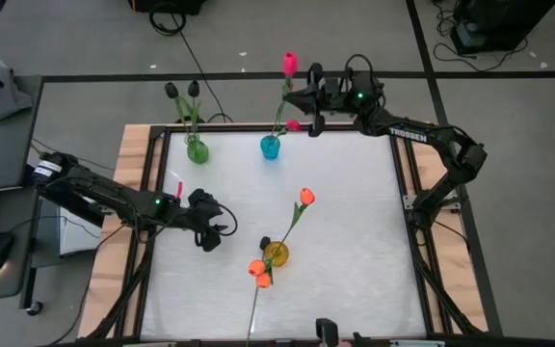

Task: Sort flowers into vase by color
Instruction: Put the pink flower into the blue vase

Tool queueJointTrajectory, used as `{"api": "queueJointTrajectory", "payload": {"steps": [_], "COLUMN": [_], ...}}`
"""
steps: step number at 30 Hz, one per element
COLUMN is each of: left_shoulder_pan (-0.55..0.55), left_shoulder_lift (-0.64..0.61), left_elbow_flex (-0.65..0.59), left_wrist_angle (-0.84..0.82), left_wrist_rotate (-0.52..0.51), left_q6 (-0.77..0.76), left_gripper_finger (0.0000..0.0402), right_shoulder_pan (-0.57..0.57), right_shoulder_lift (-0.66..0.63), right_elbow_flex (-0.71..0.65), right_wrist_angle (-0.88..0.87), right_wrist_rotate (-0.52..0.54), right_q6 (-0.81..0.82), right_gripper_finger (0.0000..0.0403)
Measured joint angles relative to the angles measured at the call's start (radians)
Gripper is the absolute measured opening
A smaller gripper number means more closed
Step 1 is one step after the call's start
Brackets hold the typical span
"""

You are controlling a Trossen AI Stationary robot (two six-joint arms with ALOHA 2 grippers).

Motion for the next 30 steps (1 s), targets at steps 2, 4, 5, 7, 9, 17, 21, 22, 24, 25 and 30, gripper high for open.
{"api": "queueJointTrajectory", "payload": {"steps": [2,4,5,7,9,17,21,22,24,25,30], "left_shoulder_pan": [0.0,0.0,0.0,0.0,0.0,0.0,0.0,0.0,0.0,0.0,0.0], "left_shoulder_lift": [0.0,0.0,0.0,0.0,0.0,0.0,0.0,0.0,0.0,0.0,0.0], "left_elbow_flex": [0.0,0.0,0.0,0.0,0.0,0.0,0.0,0.0,0.0,0.0,0.0], "left_wrist_angle": [0.0,0.0,0.0,0.0,0.0,0.001,0.001,0.001,0.001,0.001,0.001], "left_wrist_rotate": [0.0,0.0,0.0,0.0,0.0,0.0,0.0,0.0,0.0,0.0,0.0], "left_q6": [0.0,0.0,0.0,0.0,0.0,0.0,0.0,0.0,0.0,0.0,0.0], "left_gripper_finger": [0.0243,0.0243,0.0243,0.0243,0.0243,0.0243,0.0243,0.0243,0.0243,0.0243,0.0243], "right_shoulder_pan": [0.002,0.003,0.003,0.002,0.001,-0.021,-0.034,-0.035,-0.036,-0.038,-0.046], "right_shoulder_lift": [0.002,0.021,0.033,0.065,0.097,0.218,0.262,0.27,0.283,0.289,0.296], "right_elbow_flex": [0.0,0.0,0.0,0.0,0.0,0.0,0.0,0.0,0.0,0.0,0.0], "right_wrist_angle": [-0.008,0.018,0.023,0.041,0.081,0.259,0.329,0.334,0.343,0.345,0.346], "right_wrist_rotate": [-0.003,-0.006,-0.007,-0.009,-0.016,-0.039,-0.056,-0.058,-0.061,-0.063,-0.091], "right_q6": [-0.016,-0.023,-0.022,-0.02,-0.01,0.081,0.133,0.139,0.146,0.149,0.168], "right_gripper_finger": [0.0007,0.0007,0.0007,0.0007,0.0007,0.0007,0.0007,0.0007,0.0007,0.0007,0.0007]}}
